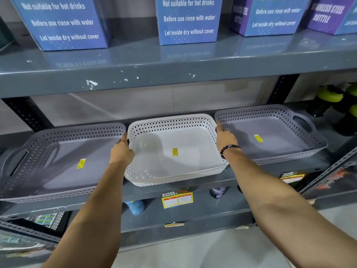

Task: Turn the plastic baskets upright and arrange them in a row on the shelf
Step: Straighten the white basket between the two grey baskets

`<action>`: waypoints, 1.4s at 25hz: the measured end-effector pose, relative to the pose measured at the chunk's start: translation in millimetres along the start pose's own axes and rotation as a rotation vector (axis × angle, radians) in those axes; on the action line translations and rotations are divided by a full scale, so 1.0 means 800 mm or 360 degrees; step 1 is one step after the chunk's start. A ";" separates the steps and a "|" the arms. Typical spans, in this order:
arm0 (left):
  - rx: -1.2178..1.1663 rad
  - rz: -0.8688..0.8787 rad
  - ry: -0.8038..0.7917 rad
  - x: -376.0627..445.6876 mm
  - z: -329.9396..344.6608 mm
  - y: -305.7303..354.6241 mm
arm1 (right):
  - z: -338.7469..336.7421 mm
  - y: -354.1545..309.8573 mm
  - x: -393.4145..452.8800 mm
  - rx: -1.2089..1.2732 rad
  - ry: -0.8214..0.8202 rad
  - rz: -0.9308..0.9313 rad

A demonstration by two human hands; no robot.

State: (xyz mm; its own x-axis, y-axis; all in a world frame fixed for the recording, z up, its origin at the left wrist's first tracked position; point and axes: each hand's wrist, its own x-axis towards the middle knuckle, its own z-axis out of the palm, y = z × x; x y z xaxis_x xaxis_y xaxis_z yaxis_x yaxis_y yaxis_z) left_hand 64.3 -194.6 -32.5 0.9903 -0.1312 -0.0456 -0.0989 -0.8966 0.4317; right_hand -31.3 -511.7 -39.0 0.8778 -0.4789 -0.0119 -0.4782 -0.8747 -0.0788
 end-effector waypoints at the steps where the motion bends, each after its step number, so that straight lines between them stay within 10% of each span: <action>1: -0.0010 -0.0001 -0.0001 0.000 0.000 0.001 | -0.001 0.000 -0.001 0.0013 -0.0004 0.0005; 35: -0.0067 -0.0163 0.0038 -0.026 -0.004 0.012 | -0.005 -0.001 -0.024 0.0058 -0.0019 0.0021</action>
State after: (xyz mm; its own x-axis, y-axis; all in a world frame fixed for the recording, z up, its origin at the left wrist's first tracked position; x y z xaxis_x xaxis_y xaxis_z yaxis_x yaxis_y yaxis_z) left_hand 43.1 -199.3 -24.8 0.9971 -0.0292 -0.0703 0.0067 -0.8861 0.4634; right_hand -47.5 -502.2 -34.8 0.8718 -0.4892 -0.0251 -0.4886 -0.8649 -0.1146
